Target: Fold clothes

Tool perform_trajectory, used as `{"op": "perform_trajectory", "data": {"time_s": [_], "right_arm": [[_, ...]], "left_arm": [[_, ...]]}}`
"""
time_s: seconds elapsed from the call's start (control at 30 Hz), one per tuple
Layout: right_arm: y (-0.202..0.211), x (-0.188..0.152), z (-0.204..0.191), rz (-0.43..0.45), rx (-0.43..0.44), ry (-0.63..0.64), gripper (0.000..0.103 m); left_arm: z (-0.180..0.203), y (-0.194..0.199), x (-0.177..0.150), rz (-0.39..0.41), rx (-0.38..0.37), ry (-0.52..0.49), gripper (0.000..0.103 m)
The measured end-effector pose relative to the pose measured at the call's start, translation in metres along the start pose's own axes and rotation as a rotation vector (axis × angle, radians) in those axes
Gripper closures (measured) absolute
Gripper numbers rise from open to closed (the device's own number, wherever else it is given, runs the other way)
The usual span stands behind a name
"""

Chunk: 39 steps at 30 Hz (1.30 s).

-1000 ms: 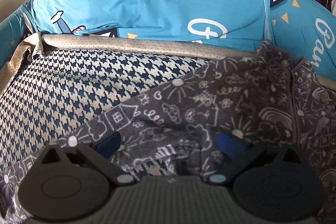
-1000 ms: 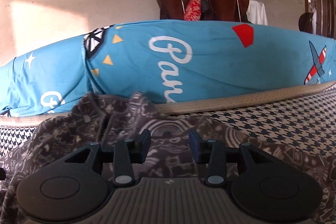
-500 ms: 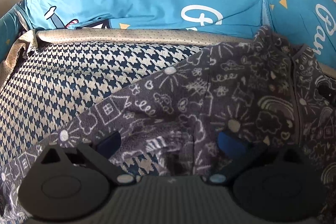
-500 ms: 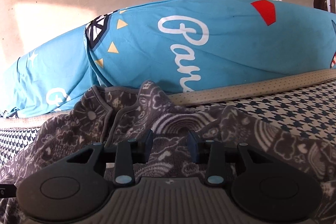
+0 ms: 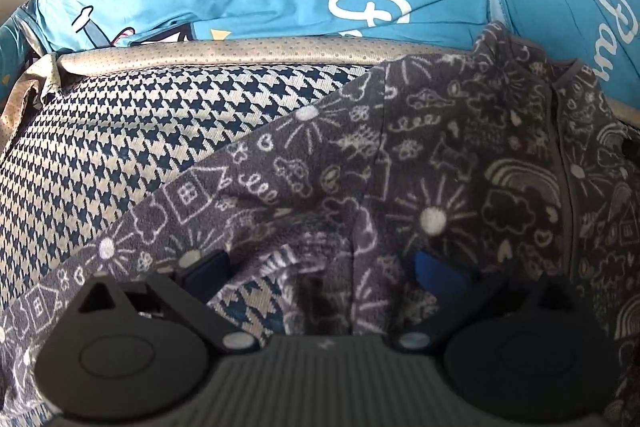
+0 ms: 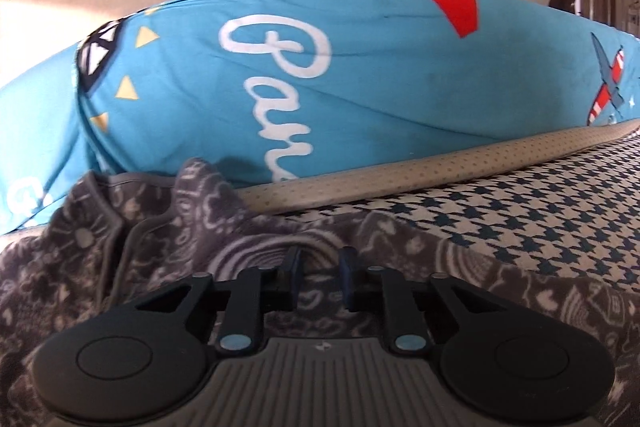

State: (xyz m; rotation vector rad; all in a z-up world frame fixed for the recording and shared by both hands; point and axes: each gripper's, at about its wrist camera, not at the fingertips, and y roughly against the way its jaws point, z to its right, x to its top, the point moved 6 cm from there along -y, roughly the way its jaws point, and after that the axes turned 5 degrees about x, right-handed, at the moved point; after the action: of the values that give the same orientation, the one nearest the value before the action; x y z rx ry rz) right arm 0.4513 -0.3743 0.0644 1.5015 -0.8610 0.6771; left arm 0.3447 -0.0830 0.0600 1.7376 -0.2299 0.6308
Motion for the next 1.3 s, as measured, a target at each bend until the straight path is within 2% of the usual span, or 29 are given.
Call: {"op": "perform_trajectory", "data": {"time_s": [0.1,0.23,0.27,0.3,0.43,0.53,0.7,0.73,0.83,0.9,0.97,1.03,1.17,1.23,1.3], "right_arm": [[-0.002,0.001,0.006,0.005,-0.026,-0.001,0.103],[0.002,0.002,0.006,0.002,-0.031,-0.016,0.103],[0.004,0.004,0.006,0.001,-0.019,-0.026,0.096],[0.008,0.005,0.007,0.004,-0.005,-0.034,0.094],[0.022,0.012,0.014,0.022,0.038,-0.046,0.094],[0.033,0.015,0.031,0.033,0.031,-0.033,0.087],[0.045,0.01,0.062,0.034,-0.002,-0.021,0.062],[0.045,0.008,0.066,0.029,-0.001,-0.024,0.06],[0.044,0.003,0.071,0.005,0.022,-0.026,0.054],[0.042,-0.001,0.072,-0.016,0.041,-0.027,0.045],[0.039,-0.006,0.072,-0.039,0.062,-0.042,0.042],[0.035,-0.011,0.07,-0.058,0.072,-0.045,0.042],[0.029,-0.021,0.062,-0.053,0.015,0.056,0.046],[0.029,-0.022,0.059,-0.046,0.016,0.064,0.06],[0.028,-0.022,0.058,-0.042,0.008,0.069,0.084]], "left_arm": [[0.002,0.001,-0.001,0.002,-0.003,-0.004,0.0],[0.006,0.004,-0.002,0.005,-0.017,-0.008,0.0],[0.006,0.005,-0.002,0.005,-0.02,-0.008,0.0],[0.007,0.006,-0.002,0.005,-0.024,-0.008,0.0],[0.009,0.01,-0.003,0.008,-0.038,-0.011,0.0],[0.011,0.013,-0.005,0.013,-0.042,-0.022,0.0],[0.016,0.016,-0.007,0.015,-0.045,-0.031,0.0],[0.017,0.016,-0.008,0.014,-0.046,-0.032,0.0],[0.021,0.016,-0.009,0.012,-0.05,-0.035,0.0],[0.023,0.016,-0.01,0.009,-0.053,-0.037,0.0],[0.024,0.016,-0.011,0.008,-0.052,-0.041,0.0],[0.025,0.016,-0.012,0.009,-0.049,-0.045,0.0],[0.026,0.016,-0.012,0.005,-0.051,-0.044,0.0],[0.025,0.016,-0.012,0.004,-0.052,-0.04,0.0],[0.025,0.016,-0.013,0.005,-0.053,-0.04,0.0]]}}
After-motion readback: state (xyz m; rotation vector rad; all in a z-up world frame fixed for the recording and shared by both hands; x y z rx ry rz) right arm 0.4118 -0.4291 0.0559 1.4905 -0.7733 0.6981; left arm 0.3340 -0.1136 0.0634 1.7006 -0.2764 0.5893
